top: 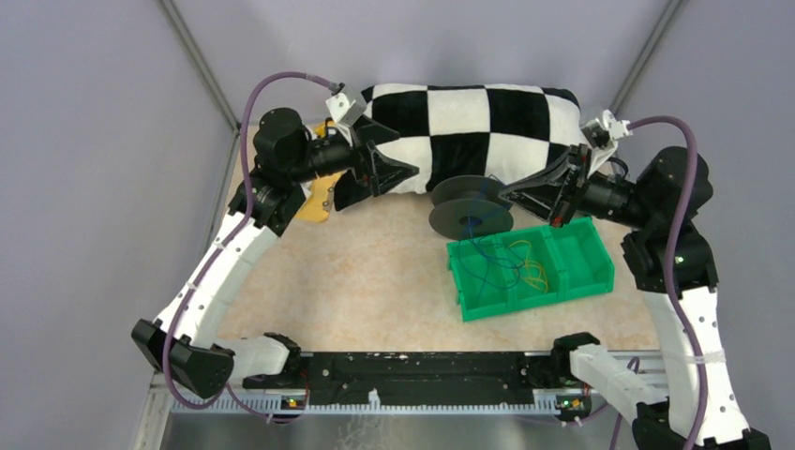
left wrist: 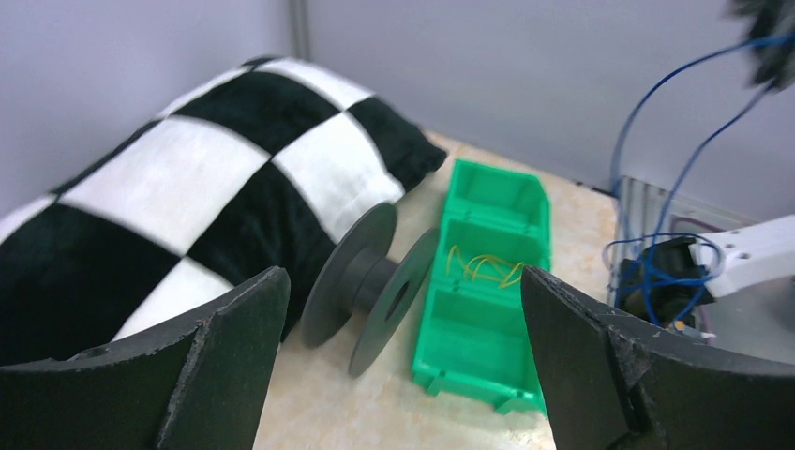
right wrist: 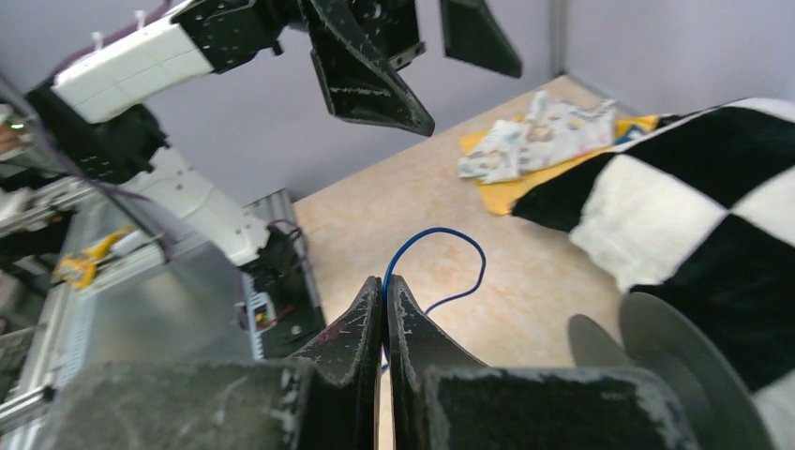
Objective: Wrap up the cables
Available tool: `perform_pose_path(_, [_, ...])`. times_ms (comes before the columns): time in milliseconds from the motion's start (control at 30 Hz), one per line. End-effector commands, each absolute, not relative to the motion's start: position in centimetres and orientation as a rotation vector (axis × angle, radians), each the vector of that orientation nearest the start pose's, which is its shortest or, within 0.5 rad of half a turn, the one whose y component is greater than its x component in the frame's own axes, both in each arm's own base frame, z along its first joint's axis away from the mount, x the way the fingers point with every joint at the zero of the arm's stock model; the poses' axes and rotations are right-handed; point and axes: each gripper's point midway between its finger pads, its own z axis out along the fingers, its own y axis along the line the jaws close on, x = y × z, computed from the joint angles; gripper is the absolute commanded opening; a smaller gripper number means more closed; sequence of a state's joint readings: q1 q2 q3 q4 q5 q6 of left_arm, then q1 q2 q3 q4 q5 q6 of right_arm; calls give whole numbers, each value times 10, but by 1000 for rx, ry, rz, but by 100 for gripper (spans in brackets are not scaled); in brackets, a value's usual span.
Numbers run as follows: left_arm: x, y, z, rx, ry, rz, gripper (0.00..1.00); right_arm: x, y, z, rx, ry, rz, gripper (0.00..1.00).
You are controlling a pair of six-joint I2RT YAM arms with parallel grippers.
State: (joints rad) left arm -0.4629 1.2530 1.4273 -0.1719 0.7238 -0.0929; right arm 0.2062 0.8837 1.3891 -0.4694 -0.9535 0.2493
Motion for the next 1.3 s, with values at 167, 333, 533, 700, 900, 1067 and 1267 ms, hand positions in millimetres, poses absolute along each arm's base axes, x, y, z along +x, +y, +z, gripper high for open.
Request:
perform_pose_path(167, [234,-311,457,980,1178,-1218,99,161,206,450,-850,1406,1339,0])
perform_pose_path(333, [242,-324,433,930,1222,-1214,99,165,211,446,-850,1396,1421,0])
perform_pose_path(533, [267,-338,411,837,1331,-1241,99,169,217,446,-848,1390,1456,0])
perform_pose_path(700, [265,-352,390,903,1360,-1271,99,169,224,442,-852,1395,1479,0])
perform_pose_path(900, [255,-355,371,948,1376,-1332,99,172,227,436,-838,1410,1489,0])
perform_pose_path(1067, [252,-356,355,960,1422,-1360,99,174,229,436,-838,1412,1496,0])
perform_pose_path(1267, [257,-356,346,945,1450,-1341,87,174,230,437,-837,1409,1500,0])
